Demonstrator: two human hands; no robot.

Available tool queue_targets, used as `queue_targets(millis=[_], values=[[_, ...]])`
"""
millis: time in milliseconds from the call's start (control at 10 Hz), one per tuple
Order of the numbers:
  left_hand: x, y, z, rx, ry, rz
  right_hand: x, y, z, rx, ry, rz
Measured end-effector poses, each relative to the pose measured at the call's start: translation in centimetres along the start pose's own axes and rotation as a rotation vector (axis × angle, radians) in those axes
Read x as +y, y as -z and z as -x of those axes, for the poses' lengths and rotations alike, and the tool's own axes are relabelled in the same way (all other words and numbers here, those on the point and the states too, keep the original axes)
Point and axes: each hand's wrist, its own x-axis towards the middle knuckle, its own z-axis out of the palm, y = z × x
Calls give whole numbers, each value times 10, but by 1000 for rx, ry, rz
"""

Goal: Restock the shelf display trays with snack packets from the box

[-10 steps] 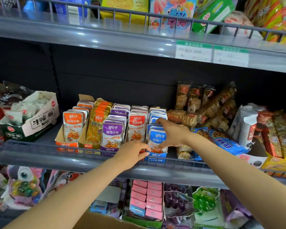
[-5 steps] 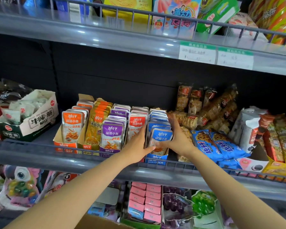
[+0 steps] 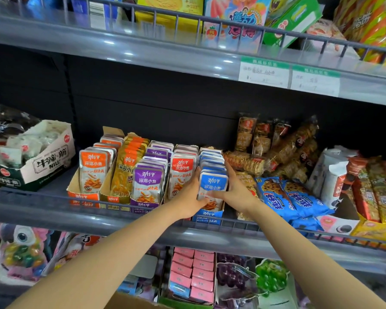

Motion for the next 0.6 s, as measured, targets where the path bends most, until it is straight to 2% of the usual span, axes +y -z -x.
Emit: queue_targets(millis=[100, 200, 300, 400, 600], values=[[4, 2, 4, 32, -3, 48, 3, -13, 1, 84, -16, -90], [-2, 8, 18, -9, 24, 11, 11, -23, 3, 157, -111, -272], [-12, 12, 29, -90, 74, -115, 12, -29, 4, 153, -139, -384], [-12, 15, 32, -129, 107, -122, 6, -33, 3, 158, -156, -407], [1, 23, 42, -43, 86, -152, 1, -25, 9, 213, -254, -403]])
